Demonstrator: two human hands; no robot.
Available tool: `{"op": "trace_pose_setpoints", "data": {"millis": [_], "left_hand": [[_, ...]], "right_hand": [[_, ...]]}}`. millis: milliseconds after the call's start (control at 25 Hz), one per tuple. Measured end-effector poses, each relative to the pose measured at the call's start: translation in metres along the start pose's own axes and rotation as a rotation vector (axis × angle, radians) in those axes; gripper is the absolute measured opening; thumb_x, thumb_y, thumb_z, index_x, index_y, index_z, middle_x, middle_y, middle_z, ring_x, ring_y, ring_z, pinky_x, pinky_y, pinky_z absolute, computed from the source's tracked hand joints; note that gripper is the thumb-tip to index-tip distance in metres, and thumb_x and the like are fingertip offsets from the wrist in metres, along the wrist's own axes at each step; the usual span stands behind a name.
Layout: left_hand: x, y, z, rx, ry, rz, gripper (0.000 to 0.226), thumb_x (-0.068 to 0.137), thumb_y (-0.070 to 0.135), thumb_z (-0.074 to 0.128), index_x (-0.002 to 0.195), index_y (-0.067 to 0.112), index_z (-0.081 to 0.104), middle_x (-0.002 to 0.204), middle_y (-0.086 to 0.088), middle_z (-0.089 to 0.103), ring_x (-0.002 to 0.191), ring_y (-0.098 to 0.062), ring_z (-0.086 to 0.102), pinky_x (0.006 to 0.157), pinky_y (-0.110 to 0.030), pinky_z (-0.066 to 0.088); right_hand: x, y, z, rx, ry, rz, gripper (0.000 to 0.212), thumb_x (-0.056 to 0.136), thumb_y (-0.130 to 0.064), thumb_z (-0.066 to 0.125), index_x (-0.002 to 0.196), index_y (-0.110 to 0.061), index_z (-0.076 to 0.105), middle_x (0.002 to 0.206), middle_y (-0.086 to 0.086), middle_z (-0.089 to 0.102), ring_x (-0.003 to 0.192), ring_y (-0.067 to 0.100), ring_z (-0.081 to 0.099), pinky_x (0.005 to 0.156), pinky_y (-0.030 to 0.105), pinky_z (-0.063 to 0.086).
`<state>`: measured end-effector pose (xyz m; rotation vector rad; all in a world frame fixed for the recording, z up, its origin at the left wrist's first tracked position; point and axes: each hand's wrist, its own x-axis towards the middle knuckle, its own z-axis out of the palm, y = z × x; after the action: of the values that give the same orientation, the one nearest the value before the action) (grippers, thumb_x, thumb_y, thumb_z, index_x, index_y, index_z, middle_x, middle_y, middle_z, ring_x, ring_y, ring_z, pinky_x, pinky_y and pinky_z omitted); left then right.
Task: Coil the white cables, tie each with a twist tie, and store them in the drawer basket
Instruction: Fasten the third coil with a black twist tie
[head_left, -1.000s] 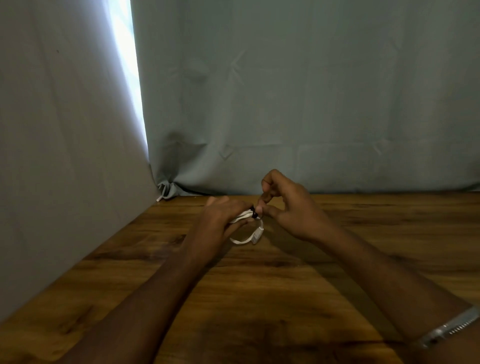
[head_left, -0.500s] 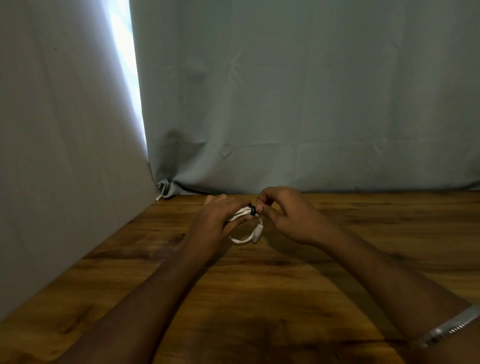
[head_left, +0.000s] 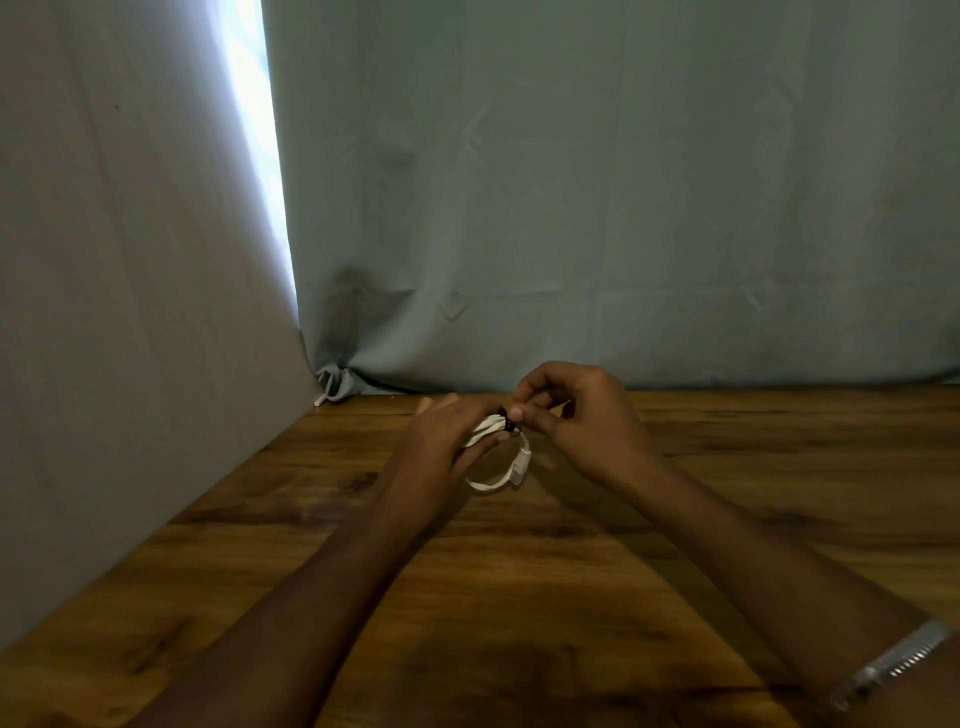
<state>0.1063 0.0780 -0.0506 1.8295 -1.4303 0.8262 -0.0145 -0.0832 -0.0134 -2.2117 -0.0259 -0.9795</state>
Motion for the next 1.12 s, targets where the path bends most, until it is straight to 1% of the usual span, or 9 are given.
{"op": "trace_pose_setpoints", "data": {"millis": [240, 400, 480, 640, 720, 800, 920, 1040, 1120], "left_hand": [[0.0, 0.001, -0.002, 0.076, 0.016, -0.006, 0.02, 0.096, 0.023, 0.069, 0.116, 0.022, 0.069, 0.102, 0.004, 0.072, 0.088, -0.004, 0.05, 0.075, -0.022, 0.031], [0.001, 0.005, -0.003, 0.139, -0.014, 0.072, 0.02, 0.095, 0.034, 0.062, 0.112, 0.025, 0.067, 0.098, 0.005, 0.071, 0.086, -0.01, 0.054, 0.074, -0.026, 0.028], [0.003, 0.004, -0.004, 0.142, -0.014, 0.083, 0.023, 0.096, 0.038, 0.056, 0.11, 0.024, 0.067, 0.097, 0.004, 0.071, 0.086, -0.01, 0.054, 0.075, -0.026, 0.027], [0.0, 0.005, -0.008, 0.118, 0.005, 0.088, 0.027, 0.098, 0.038, 0.054, 0.111, 0.02, 0.069, 0.097, 0.003, 0.072, 0.085, -0.013, 0.058, 0.075, -0.029, 0.031], [0.0, 0.006, -0.008, 0.105, 0.01, 0.068, 0.031, 0.097, 0.041, 0.052, 0.109, 0.019, 0.07, 0.097, 0.002, 0.072, 0.084, -0.012, 0.058, 0.075, -0.029, 0.032], [0.001, 0.008, -0.007, 0.135, 0.029, 0.064, 0.034, 0.094, 0.042, 0.052, 0.109, 0.018, 0.071, 0.094, 0.001, 0.073, 0.083, -0.01, 0.058, 0.075, -0.029, 0.031], [0.004, 0.009, -0.006, 0.188, 0.047, 0.042, 0.042, 0.091, 0.044, 0.051, 0.112, 0.016, 0.074, 0.091, -0.003, 0.074, 0.08, -0.02, 0.062, 0.073, -0.031, 0.034], [0.003, 0.011, -0.009, 0.176, 0.055, 0.029, 0.042, 0.091, 0.047, 0.05, 0.11, 0.019, 0.075, 0.089, -0.001, 0.074, 0.078, -0.018, 0.062, 0.072, -0.031, 0.035], [0.003, 0.01, -0.01, 0.151, 0.041, 0.036, 0.04, 0.092, 0.047, 0.051, 0.108, 0.02, 0.075, 0.09, 0.001, 0.075, 0.08, -0.017, 0.062, 0.072, -0.031, 0.036]], "right_hand": [[-0.004, -0.003, 0.0, 0.041, 0.017, -0.038, 0.044, 0.085, -0.014, 0.08, 0.112, -0.031, 0.049, 0.08, -0.012, 0.076, 0.069, 0.023, 0.067, 0.061, 0.032, 0.05], [-0.005, -0.008, -0.003, -0.187, -0.021, -0.28, 0.049, 0.083, -0.008, 0.074, 0.105, -0.028, 0.035, 0.079, -0.008, 0.067, 0.063, 0.007, 0.054, 0.054, 0.017, 0.039], [-0.005, -0.014, -0.006, -0.356, -0.073, -0.427, 0.048, 0.085, -0.007, 0.07, 0.104, -0.028, 0.031, 0.085, -0.003, 0.062, 0.066, 0.009, 0.049, 0.058, 0.012, 0.033], [-0.007, -0.023, -0.005, -0.493, -0.075, -0.561, 0.036, 0.088, -0.003, 0.063, 0.1, -0.022, 0.036, 0.085, 0.003, 0.058, 0.07, 0.02, 0.045, 0.061, 0.019, 0.027], [-0.006, -0.02, -0.003, -0.438, -0.057, -0.518, 0.039, 0.089, -0.003, 0.065, 0.1, -0.025, 0.034, 0.087, 0.002, 0.062, 0.072, 0.02, 0.052, 0.062, 0.024, 0.029], [-0.003, -0.012, -0.002, -0.27, -0.019, -0.342, 0.044, 0.089, -0.008, 0.072, 0.1, -0.031, 0.035, 0.088, -0.005, 0.068, 0.076, 0.014, 0.062, 0.064, 0.031, 0.044], [-0.003, -0.002, 0.001, -0.074, 0.046, -0.106, 0.042, 0.087, -0.018, 0.08, 0.102, -0.036, 0.045, 0.082, -0.014, 0.074, 0.074, 0.008, 0.067, 0.069, 0.029, 0.051], [-0.004, 0.003, 0.005, -0.02, 0.056, -0.08, 0.041, 0.087, -0.017, 0.079, 0.103, -0.034, 0.045, 0.081, -0.014, 0.075, 0.074, 0.009, 0.066, 0.072, 0.026, 0.049], [-0.005, 0.002, 0.006, -0.087, 0.036, -0.175, 0.044, 0.088, -0.013, 0.074, 0.102, -0.032, 0.038, 0.082, -0.01, 0.072, 0.072, 0.01, 0.064, 0.067, 0.028, 0.048]]}}
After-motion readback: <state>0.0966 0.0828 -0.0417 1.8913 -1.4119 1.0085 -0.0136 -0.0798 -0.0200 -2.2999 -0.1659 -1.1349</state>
